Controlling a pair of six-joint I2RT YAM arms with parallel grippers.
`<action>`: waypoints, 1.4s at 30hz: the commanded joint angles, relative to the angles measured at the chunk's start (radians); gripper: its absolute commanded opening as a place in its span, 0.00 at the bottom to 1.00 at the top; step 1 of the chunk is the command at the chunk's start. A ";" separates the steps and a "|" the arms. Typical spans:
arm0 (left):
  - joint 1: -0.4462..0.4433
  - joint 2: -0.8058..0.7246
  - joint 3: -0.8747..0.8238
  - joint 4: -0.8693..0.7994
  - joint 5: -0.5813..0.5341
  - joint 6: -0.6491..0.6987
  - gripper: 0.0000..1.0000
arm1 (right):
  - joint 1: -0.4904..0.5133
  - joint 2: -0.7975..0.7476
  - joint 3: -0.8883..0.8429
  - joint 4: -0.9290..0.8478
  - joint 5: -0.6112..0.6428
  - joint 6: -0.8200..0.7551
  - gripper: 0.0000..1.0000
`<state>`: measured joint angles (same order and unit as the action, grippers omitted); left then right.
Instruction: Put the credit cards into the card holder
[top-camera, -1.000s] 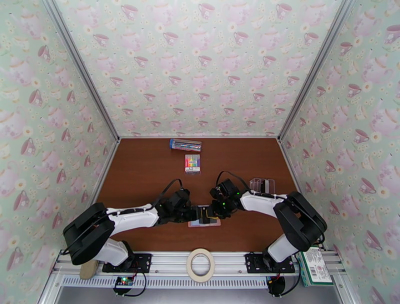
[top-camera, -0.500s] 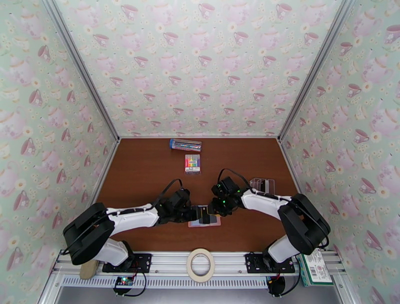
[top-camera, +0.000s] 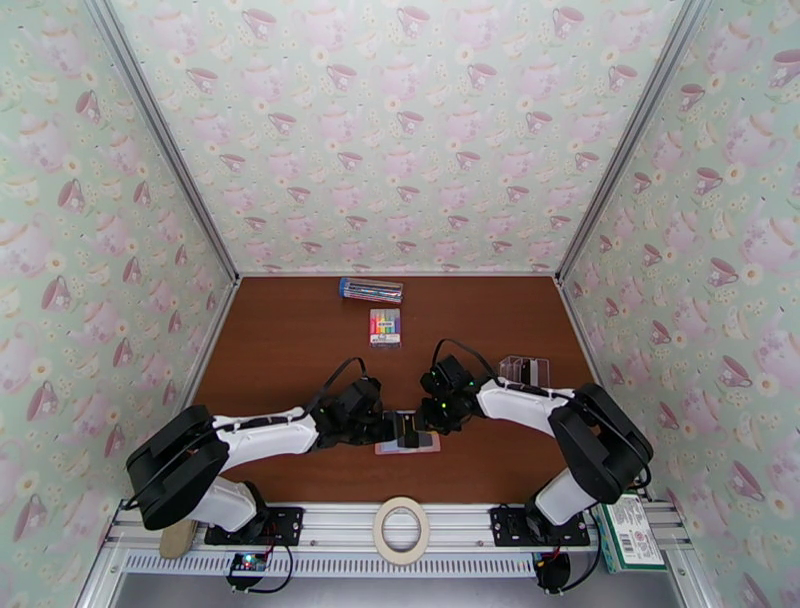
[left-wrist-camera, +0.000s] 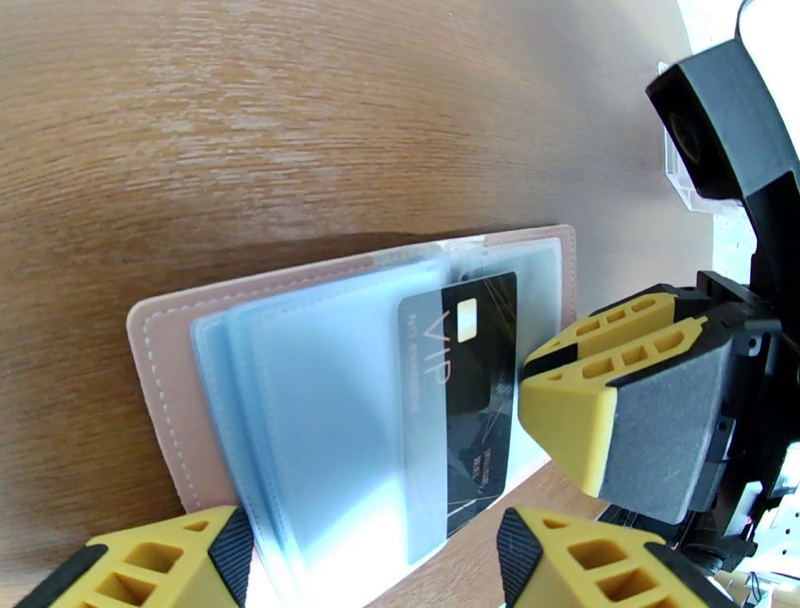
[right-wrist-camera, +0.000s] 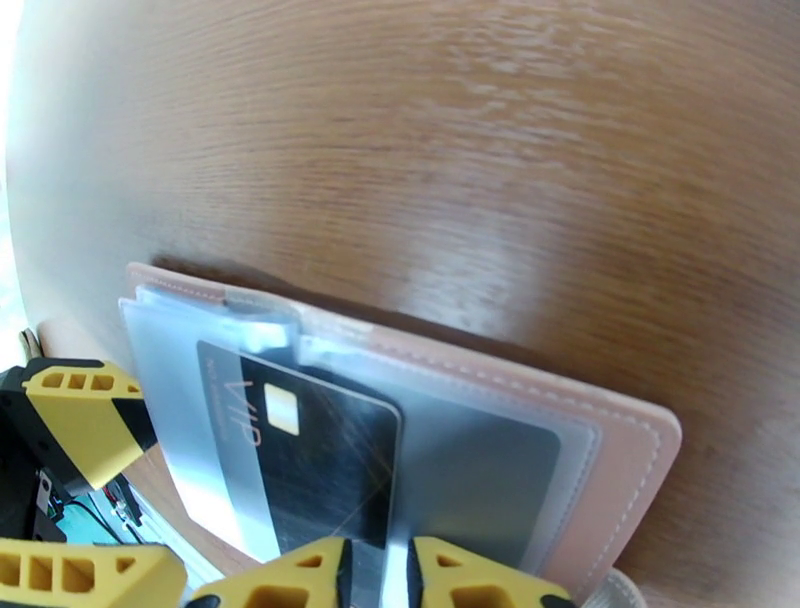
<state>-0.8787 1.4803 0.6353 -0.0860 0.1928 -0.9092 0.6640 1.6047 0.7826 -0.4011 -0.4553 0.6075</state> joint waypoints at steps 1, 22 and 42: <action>-0.008 0.008 0.019 -0.001 -0.012 0.016 0.70 | 0.021 0.027 0.028 0.009 0.015 0.017 0.21; -0.014 0.017 0.024 0.003 -0.012 0.015 0.70 | 0.096 0.090 0.089 0.041 0.006 0.052 0.15; -0.019 0.008 0.024 -0.003 -0.020 0.015 0.70 | 0.114 0.046 0.100 0.069 -0.028 0.098 0.13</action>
<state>-0.8852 1.4822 0.6357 -0.0975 0.1741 -0.9092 0.7536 1.6863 0.8574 -0.3729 -0.4477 0.6868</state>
